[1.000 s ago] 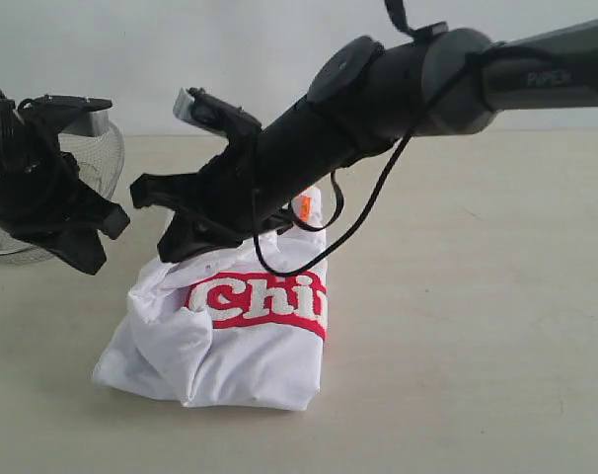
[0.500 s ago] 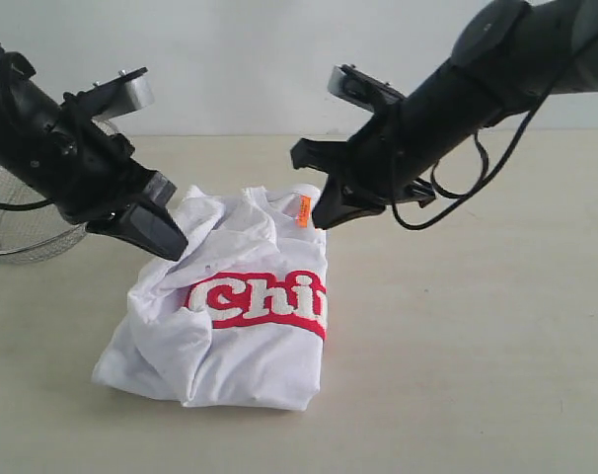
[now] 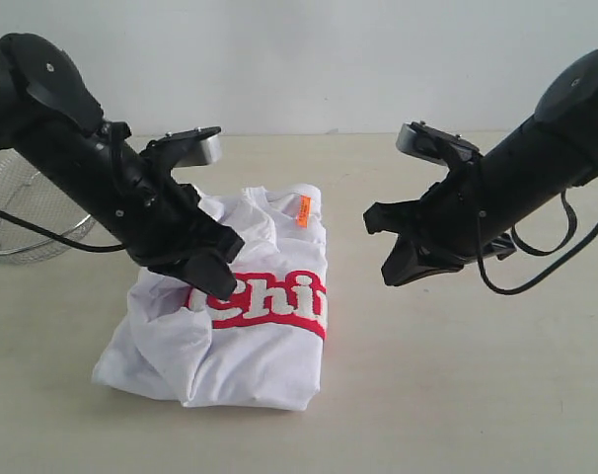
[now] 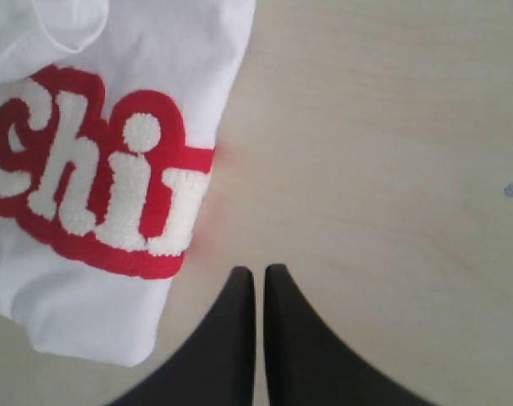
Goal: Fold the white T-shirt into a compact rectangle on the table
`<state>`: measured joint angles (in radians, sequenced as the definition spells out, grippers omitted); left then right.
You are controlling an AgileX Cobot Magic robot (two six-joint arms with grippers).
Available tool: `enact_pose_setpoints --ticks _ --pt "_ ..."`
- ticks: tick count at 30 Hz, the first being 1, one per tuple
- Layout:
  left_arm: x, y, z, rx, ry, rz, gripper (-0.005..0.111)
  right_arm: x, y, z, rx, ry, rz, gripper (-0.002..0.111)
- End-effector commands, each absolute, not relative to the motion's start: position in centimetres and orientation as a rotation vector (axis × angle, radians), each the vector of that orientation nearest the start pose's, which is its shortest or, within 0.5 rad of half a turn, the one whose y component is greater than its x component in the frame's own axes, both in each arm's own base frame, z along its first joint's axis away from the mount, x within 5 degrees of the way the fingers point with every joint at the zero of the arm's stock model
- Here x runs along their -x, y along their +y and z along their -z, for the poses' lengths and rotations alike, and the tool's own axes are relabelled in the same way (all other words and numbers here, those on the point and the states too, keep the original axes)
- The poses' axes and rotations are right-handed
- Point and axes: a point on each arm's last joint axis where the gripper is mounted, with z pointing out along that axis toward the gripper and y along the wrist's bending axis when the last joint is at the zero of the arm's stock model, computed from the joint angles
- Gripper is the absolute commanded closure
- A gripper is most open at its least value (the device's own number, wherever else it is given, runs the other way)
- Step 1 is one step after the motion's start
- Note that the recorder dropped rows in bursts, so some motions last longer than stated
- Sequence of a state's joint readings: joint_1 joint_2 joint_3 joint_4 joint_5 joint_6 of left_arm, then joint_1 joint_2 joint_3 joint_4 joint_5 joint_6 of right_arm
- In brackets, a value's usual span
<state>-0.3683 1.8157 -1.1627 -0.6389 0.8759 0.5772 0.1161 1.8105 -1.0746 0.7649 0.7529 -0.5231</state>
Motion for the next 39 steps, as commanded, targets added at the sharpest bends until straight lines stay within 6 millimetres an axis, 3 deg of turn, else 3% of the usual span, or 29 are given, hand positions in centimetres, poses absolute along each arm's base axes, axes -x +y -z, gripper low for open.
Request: enact_pose_setpoints --ticks 1,6,17,23,31,35,39 --pt "-31.7 -16.5 -18.3 -0.716 2.776 0.683 0.102 -33.2 8.0 -18.6 0.183 2.741 -0.737 0.108" --pt "-31.9 -16.3 -16.5 -0.757 2.825 0.625 0.102 -33.1 8.1 -18.7 0.181 2.74 -0.752 0.108" --pt "-30.9 -14.3 -16.0 -0.881 3.0 0.374 0.102 -33.1 8.1 -18.7 0.199 2.734 -0.751 0.108" --pt "-29.9 -13.9 -17.7 -0.938 3.036 0.369 0.102 -33.2 8.1 -18.7 0.196 2.727 -0.741 0.108" --pt "-29.3 -12.0 -20.3 -0.94 3.023 0.092 0.102 -33.2 8.1 -18.7 0.207 2.724 -0.738 0.108" --pt "-29.1 -12.0 -20.8 -0.927 3.023 0.103 0.102 -33.2 8.1 -18.7 0.21 2.723 -0.738 0.108" --pt "-29.5 -13.6 -21.4 -0.818 2.916 0.343 0.102 -33.2 8.1 -18.7 0.214 2.721 -0.738 0.108"
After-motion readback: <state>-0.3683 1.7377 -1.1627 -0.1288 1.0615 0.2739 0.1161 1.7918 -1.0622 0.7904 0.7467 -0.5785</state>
